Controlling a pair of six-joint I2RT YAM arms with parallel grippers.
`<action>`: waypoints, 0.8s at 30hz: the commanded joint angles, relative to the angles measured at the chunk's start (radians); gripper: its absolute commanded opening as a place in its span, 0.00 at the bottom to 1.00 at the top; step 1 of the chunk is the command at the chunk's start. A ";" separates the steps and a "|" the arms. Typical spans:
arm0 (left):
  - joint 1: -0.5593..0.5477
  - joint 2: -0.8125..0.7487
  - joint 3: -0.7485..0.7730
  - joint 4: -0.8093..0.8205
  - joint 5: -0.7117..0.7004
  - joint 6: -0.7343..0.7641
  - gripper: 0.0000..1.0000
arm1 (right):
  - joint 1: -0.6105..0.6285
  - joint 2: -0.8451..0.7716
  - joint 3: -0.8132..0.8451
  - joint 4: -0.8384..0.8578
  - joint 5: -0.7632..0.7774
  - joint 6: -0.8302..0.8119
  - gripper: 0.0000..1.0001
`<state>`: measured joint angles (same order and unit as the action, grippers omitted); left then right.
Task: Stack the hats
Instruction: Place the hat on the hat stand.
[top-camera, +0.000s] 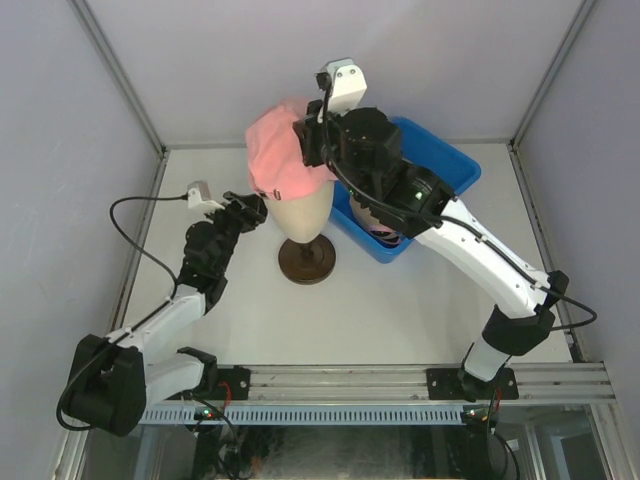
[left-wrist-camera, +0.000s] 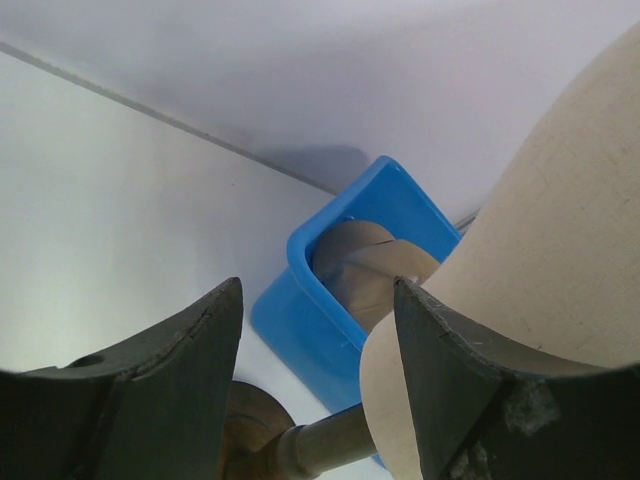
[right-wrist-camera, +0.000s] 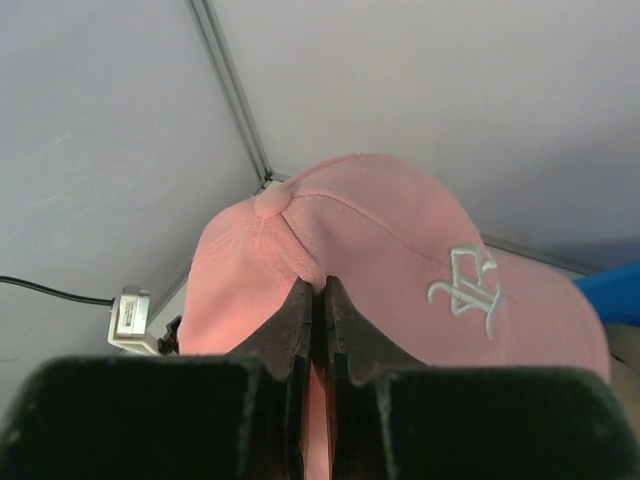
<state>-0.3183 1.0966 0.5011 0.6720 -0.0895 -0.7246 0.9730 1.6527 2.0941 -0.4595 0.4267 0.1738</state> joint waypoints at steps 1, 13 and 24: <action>0.003 0.016 0.069 0.099 0.067 -0.013 0.65 | 0.055 0.017 0.042 -0.054 0.147 0.009 0.00; 0.002 0.071 0.077 0.286 0.250 -0.057 0.60 | -0.002 -0.061 -0.154 -0.012 0.092 0.145 0.00; 0.003 0.046 0.005 0.449 0.347 -0.106 0.47 | -0.094 -0.126 -0.350 0.088 -0.049 0.174 0.00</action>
<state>-0.3080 1.1961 0.5186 0.9604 0.1654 -0.7944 0.9005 1.5112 1.7962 -0.3099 0.4568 0.3267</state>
